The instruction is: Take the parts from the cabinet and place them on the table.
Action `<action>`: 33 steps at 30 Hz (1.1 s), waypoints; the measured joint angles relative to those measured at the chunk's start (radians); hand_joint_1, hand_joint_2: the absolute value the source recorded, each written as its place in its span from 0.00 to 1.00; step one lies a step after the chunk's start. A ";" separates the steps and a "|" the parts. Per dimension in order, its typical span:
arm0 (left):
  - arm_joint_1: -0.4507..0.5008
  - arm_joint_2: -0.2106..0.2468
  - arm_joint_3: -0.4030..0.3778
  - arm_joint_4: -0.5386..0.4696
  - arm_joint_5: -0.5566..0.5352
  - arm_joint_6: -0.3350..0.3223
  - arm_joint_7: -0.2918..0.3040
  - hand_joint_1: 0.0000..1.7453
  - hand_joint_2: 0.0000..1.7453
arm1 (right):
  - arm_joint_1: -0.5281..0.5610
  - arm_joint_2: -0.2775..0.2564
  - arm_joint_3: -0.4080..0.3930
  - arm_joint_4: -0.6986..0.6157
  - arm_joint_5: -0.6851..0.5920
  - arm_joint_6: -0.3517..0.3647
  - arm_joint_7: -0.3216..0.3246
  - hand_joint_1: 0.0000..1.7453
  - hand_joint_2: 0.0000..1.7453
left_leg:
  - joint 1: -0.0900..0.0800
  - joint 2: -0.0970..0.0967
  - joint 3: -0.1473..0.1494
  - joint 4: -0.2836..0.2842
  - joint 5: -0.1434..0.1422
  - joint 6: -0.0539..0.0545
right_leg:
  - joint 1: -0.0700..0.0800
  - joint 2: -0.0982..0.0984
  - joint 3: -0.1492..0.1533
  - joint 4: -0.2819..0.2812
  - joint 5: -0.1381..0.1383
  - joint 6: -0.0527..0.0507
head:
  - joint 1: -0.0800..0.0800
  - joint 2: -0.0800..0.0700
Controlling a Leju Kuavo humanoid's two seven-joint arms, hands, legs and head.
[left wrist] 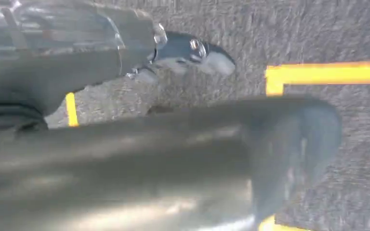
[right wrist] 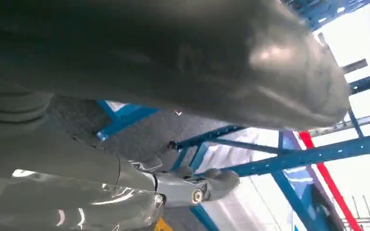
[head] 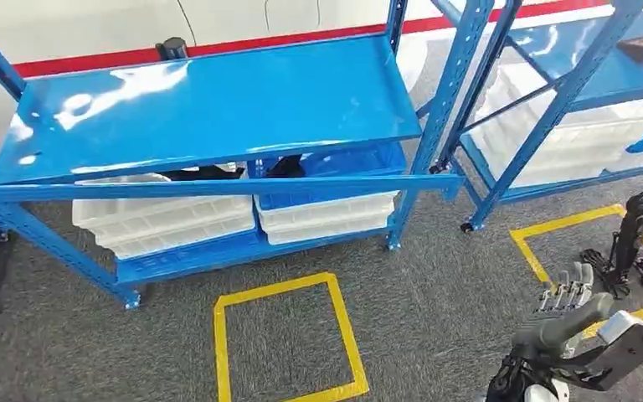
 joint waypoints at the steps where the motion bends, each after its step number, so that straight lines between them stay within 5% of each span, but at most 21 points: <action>1: 0.001 0.000 0.000 0.000 0.000 0.000 -0.002 0.00 0.00 | -0.002 -0.005 0.000 0.003 -0.049 0.002 0.012 0.00 0.00 | 0.001 -0.001 0.000 0.000 0.000 -0.002 | -0.004 0.002 -0.037 0.061 -0.031 0.004 | 0.004 0.000; 3: 0.006 -0.002 0.000 0.000 0.000 0.000 -0.002 0.00 0.00 | -0.004 -0.013 0.003 0.024 -0.197 0.021 0.028 0.00 0.00 | 0.008 -0.005 0.005 0.002 -0.006 -0.012 | -0.016 0.002 -0.083 0.131 -0.051 0.018 | 0.006 0.000; 4: 0.008 -0.003 0.000 0.000 0.000 0.000 -0.001 0.00 0.00 | -0.006 -0.015 0.005 0.045 -0.255 0.034 0.026 0.00 0.00 | 0.014 -0.008 0.011 0.002 -0.012 -0.021 | -0.023 0.001 -0.076 0.110 -0.023 0.029 | 0.009 0.000; 6: 0.010 -0.005 0.000 0.000 -0.002 0.000 0.000 0.00 0.00 | -0.022 -0.026 0.010 0.112 -0.333 0.038 0.004 0.00 0.00 | 0.031 -0.014 0.031 0.006 -0.029 -0.045 | -0.042 -0.002 -0.018 -0.030 0.081 0.054 | 0.010 0.000; 7: 0.010 -0.005 0.000 0.000 -0.003 0.000 0.001 0.00 0.00 | -0.030 -0.030 0.010 0.157 -0.356 0.045 -0.008 0.00 0.00 | 0.040 -0.016 0.041 0.013 -0.042 -0.059 | -0.050 -0.002 0.012 -0.099 0.110 0.072 | 0.013 0.000; 8: 0.008 0.000 0.000 0.002 -0.004 0.000 0.001 0.00 0.00 | -0.037 -0.031 0.014 0.207 -0.374 0.056 -0.018 0.00 0.00 | 0.032 -0.020 0.040 0.015 -0.051 -0.073 | -0.038 0.005 0.008 -0.091 0.075 0.078 | 0.022 0.000; 9: 0.008 0.001 0.000 0.002 -0.004 -0.001 0.001 0.00 0.00 | -0.045 -0.032 0.014 0.250 -0.378 0.068 -0.030 0.00 0.00 | 0.030 -0.019 0.024 0.035 -0.058 -0.083 | -0.035 -0.005 0.020 -0.121 0.027 0.043 | 0.037 0.000; 10: 0.007 -0.001 -0.001 0.001 -0.006 -0.002 0.002 0.00 0.00 | -0.043 -0.038 0.015 0.285 -0.389 0.071 -0.033 0.00 0.00 | 0.030 -0.019 0.024 0.038 -0.070 -0.087 | -0.039 0.003 0.005 -0.094 0.040 0.014 | 0.029 0.000; 11: 0.008 -0.003 -0.001 0.001 -0.006 -0.002 0.002 0.00 0.00 | -0.042 -0.037 0.014 0.306 -0.391 0.069 -0.034 0.00 1.00 | 0.030 -0.016 0.030 0.037 -0.075 -0.092 | -0.039 -0.001 0.003 -0.083 0.024 0.001 | 0.020 0.000; 13: 0.006 -0.004 -0.001 0.001 -0.011 -0.002 0.003 0.00 0.00 | -0.061 -0.038 0.018 0.355 -0.406 0.053 -0.021 0.00 1.00 | 0.035 -0.009 0.008 0.088 -0.056 -0.097 | -0.037 0.007 0.016 -0.082 0.015 -0.012 | 0.003 0.000; 14: 0.002 -0.005 -0.001 0.001 -0.015 -0.003 0.003 0.00 0.00 | -0.076 -0.038 0.023 0.401 -0.415 0.051 -0.010 0.00 1.00 | 0.032 0.005 -0.045 0.177 -0.043 -0.091 | -0.034 0.004 0.029 -0.089 0.009 -0.019 | -0.005 0.000; 16: 0.001 -0.005 -0.001 0.001 -0.019 -0.003 0.004 0.00 0.00 | -0.121 -0.039 0.034 0.528 -0.441 0.088 0.012 0.00 1.00 | 0.019 0.009 -0.166 0.335 -0.082 -0.080 | -0.028 0.005 0.056 -0.108 0.001 -0.026 | -0.015 0.000; 18: 0.005 -0.006 -0.001 0.001 -0.025 -0.004 0.007 0.00 0.00 | -0.179 -0.039 0.057 0.716 -0.458 0.154 0.049 0.00 1.00 | 0.004 0.008 -0.256 0.405 -0.141 -0.065 | -0.015 0.010 0.089 -0.126 -0.010 -0.035 | -0.019 0.000; 19: 0.006 -0.005 -0.001 0.001 -0.029 -0.005 0.008 0.00 0.00 | -0.204 -0.037 0.072 0.809 -0.459 0.172 0.081 0.00 1.00 | -0.005 0.007 -0.282 0.396 -0.147 -0.053 | -0.009 0.013 0.108 -0.130 -0.020 -0.037 | -0.024 0.000; 20: 0.006 -0.006 -0.001 0.001 -0.032 -0.008 0.007 0.00 0.00 | -0.225 -0.036 0.083 0.898 -0.454 0.173 0.116 0.00 1.00 | -0.017 0.004 -0.293 0.359 -0.128 -0.038 | -0.002 0.015 0.128 -0.133 -0.032 -0.039 | -0.026 0.000; 21: 0.007 -0.005 -0.001 0.001 -0.035 -0.011 0.007 0.00 0.00 | -0.241 -0.030 0.097 0.960 -0.446 0.165 0.172 0.00 1.00 | -0.031 -0.001 -0.290 0.296 -0.076 -0.017 | 0.006 0.014 0.149 -0.135 -0.045 -0.041 | -0.027 0.000; 23: 0.010 -0.002 -0.001 0.002 -0.039 -0.013 0.007 0.00 0.00 | -0.270 -0.019 0.129 1.083 -0.426 0.141 0.273 0.00 1.00 | -0.061 -0.025 -0.285 0.156 0.115 0.036 | 0.008 0.018 0.171 -0.138 -0.067 -0.045 | -0.030 0.000; 24: 0.010 0.000 -0.002 0.003 -0.040 -0.016 0.005 0.00 0.00 | -0.296 -0.006 0.146 1.146 -0.413 0.129 0.320 0.00 1.00 | -0.064 -0.037 -0.292 0.148 0.138 0.042 | 0.017 0.024 0.181 -0.134 -0.077 -0.039 | -0.021 0.000; 25: 0.009 0.000 -0.002 0.003 -0.044 -0.018 0.002 0.00 0.00 | -0.309 -0.005 0.161 1.197 -0.397 0.115 0.367 0.00 1.00 | -0.066 -0.031 -0.282 0.145 0.130 0.033 | 0.015 0.024 0.176 -0.139 -0.081 -0.034 | -0.026 0.000; 29: 0.003 0.000 -0.002 0.003 -0.060 -0.018 0.005 0.00 0.00 | -0.340 0.005 0.248 1.332 -0.302 0.177 0.586 0.00 1.00 | -0.055 -0.024 -0.254 0.120 0.116 0.038 | 0.017 0.014 0.191 -0.133 -0.111 -0.011 | -0.025 0.000; 33: -0.007 -0.006 -0.011 0.003 -0.086 -0.024 0.027 0.00 0.00 | -0.358 0.007 0.358 1.426 -0.187 0.385 0.756 0.00 1.00 | -0.055 -0.010 -0.225 0.117 0.088 0.045 | 0.011 0.007 0.014 0.138 -0.197 0.004 | -0.019 0.000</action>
